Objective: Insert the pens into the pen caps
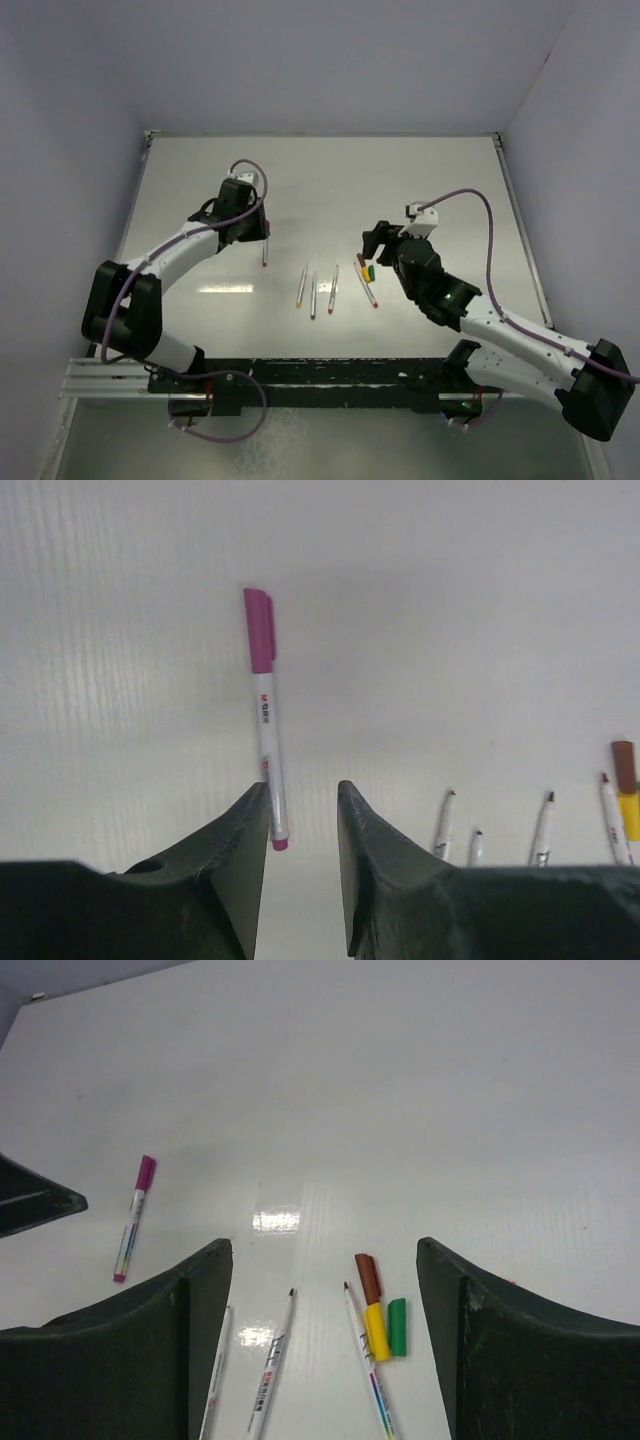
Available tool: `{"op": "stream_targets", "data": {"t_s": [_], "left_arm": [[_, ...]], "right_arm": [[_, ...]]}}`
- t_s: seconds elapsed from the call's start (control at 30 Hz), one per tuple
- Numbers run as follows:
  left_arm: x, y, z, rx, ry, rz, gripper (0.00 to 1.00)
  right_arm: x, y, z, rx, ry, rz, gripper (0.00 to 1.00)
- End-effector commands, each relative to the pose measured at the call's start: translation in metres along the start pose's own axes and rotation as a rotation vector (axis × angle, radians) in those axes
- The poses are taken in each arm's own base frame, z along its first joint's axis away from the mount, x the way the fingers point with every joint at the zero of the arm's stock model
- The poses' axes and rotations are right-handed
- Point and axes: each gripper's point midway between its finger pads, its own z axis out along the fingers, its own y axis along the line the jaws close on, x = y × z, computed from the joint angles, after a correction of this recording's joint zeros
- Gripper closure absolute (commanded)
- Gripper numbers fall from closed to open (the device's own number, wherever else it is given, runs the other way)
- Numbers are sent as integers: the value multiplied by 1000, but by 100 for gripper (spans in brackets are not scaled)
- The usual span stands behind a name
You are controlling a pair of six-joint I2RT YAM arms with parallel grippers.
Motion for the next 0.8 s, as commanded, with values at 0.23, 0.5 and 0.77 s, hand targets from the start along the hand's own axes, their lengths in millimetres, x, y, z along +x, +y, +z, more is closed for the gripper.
{"op": "stream_targets", "data": {"t_s": [0.23, 0.5, 0.77], "left_arm": [[53, -67, -41, 131, -3, 88, 65], [95, -80, -37, 118, 65, 136, 65], [113, -96, -29, 137, 93, 172, 64]], "right_arm": [[23, -45, 26, 105, 109, 118, 34], [45, -46, 29, 108, 168, 132, 40], [52, -44, 25, 78, 184, 142, 44]]}}
